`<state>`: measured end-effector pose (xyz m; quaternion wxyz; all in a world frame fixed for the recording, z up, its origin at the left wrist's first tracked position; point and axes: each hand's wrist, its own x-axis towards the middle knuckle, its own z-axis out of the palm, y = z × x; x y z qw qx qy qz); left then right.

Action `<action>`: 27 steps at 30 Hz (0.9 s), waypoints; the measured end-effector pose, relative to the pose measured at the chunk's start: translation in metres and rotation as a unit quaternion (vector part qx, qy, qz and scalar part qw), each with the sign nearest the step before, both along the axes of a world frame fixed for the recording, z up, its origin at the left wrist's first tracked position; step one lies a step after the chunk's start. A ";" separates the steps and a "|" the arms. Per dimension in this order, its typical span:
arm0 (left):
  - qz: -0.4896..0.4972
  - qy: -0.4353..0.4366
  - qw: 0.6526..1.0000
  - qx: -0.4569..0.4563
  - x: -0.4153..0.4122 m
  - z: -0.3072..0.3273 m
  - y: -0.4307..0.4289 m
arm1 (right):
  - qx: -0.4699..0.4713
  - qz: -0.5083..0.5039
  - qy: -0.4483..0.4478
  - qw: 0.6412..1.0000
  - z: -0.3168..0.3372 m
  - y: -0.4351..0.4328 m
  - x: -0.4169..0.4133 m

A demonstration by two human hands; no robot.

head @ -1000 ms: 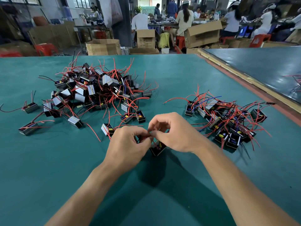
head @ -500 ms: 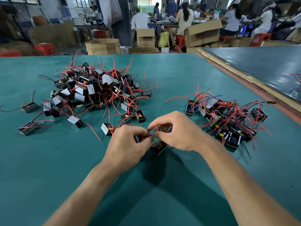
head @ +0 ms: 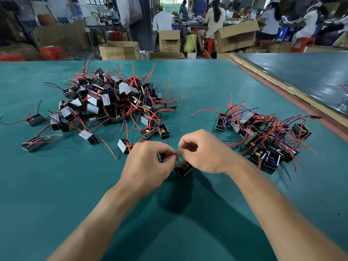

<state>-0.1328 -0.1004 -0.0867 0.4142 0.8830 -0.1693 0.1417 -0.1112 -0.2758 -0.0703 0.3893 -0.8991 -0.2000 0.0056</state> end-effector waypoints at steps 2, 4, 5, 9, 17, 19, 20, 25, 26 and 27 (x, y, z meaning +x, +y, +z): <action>0.000 0.015 1.000 -0.002 0.000 0.001 0.001 | 0.005 -0.004 0.009 1.000 0.000 0.000 0.000; -0.002 0.039 0.999 -0.006 0.001 0.001 0.001 | 0.022 -0.002 0.015 1.000 0.002 -0.002 0.000; -0.004 0.050 0.999 -0.008 0.002 0.001 0.002 | 0.034 0.003 0.017 0.999 0.003 -0.003 -0.001; -0.017 0.090 0.996 -0.016 0.004 0.001 0.003 | 0.046 0.031 -0.003 0.998 0.007 -0.009 -0.001; -0.033 0.130 0.990 -0.035 0.005 0.001 0.005 | 0.074 0.064 0.002 0.995 0.006 -0.011 0.000; -0.032 0.136 0.989 -0.036 0.004 0.001 0.004 | 0.073 0.066 -0.003 0.995 0.006 -0.012 0.000; -0.032 0.138 0.989 -0.038 0.004 0.001 0.004 | 0.069 0.066 -0.006 0.995 0.006 -0.012 0.000; -0.031 0.135 0.989 -0.045 0.004 0.002 0.004 | 0.066 0.062 0.002 0.996 0.006 -0.012 0.000; -0.032 0.139 0.989 -0.049 0.004 0.002 0.004 | 0.067 0.061 0.004 0.996 0.006 -0.012 0.000; -0.034 0.143 0.988 -0.051 0.004 0.002 0.003 | 0.067 0.058 0.006 0.996 0.006 -0.013 0.000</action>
